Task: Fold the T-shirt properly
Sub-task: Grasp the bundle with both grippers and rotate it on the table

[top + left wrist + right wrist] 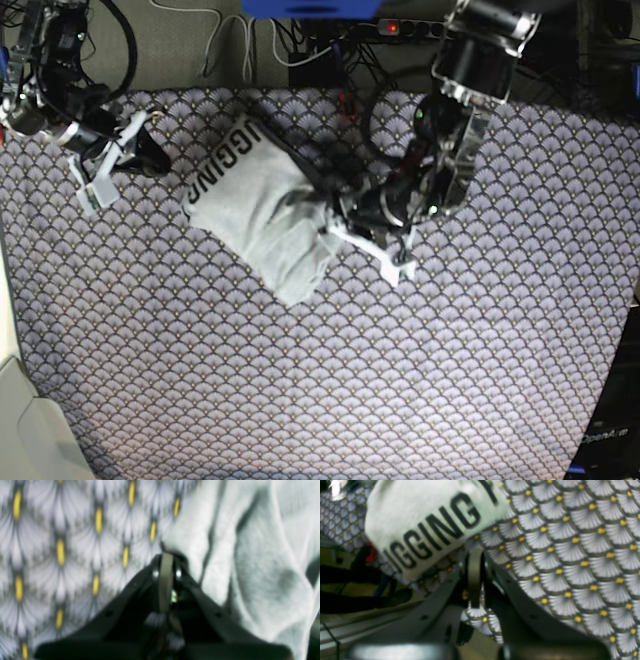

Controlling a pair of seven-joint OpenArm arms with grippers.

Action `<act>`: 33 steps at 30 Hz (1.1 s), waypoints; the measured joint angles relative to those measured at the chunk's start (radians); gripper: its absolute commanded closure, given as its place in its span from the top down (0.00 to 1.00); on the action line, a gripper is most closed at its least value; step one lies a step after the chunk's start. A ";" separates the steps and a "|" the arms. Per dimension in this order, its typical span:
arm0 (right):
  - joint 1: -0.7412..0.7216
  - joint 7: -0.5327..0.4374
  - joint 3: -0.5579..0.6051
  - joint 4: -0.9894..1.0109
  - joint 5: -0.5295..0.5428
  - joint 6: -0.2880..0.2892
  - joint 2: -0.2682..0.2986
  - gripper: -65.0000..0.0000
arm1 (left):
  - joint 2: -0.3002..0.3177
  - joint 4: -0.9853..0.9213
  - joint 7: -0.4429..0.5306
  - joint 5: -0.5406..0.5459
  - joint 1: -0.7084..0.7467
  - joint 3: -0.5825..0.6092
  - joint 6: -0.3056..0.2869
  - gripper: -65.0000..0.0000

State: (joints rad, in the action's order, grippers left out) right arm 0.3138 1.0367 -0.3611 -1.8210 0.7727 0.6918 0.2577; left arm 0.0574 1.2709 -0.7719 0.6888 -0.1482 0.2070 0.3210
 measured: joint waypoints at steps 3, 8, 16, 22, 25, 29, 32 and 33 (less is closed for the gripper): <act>0.000 -0.001 0.000 0.000 -0.001 0.000 0.023 0.00 | -0.039 -0.066 0.020 -0.028 -0.061 -0.116 0.018 0.00; 0.003 0.023 -0.003 -0.009 -0.016 0.000 0.023 0.00 | -0.007 0.064 -0.085 -0.069 -0.051 -0.333 0.047 0.00; -0.100 0.106 0.155 -0.105 0.095 0.000 0.003 0.00 | 0.058 0.342 -0.196 -0.076 0.164 -0.560 0.046 0.00; -0.132 0.115 0.252 -0.096 0.090 0.000 -0.062 0.00 | 0.056 0.494 -0.221 -0.064 0.261 -0.624 0.035 0.00; -0.191 0.084 0.262 -0.004 0.109 0.000 -0.084 0.00 | 0.053 0.544 -0.237 -0.063 0.316 -0.622 0.035 0.00; -0.277 0.093 0.266 0.307 0.096 -0.001 -0.082 0.00 | 0.057 0.605 -0.234 -0.063 0.361 -0.623 0.035 0.00; -0.323 0.036 0.267 0.435 0.127 0.011 -0.067 0.00 | 0.055 0.618 -0.236 -0.063 0.381 -0.622 0.035 0.00; -0.333 0.023 0.267 0.455 0.125 0.010 -0.066 0.00 | 0.055 0.621 -0.238 -0.061 0.386 -0.622 0.035 0.00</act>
State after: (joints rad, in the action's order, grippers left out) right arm -0.0189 1.0595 -0.0944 -1.3659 0.8978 0.7021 0.1917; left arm 0.1120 1.8923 -1.0100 0.6281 0.2382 -0.4152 0.3557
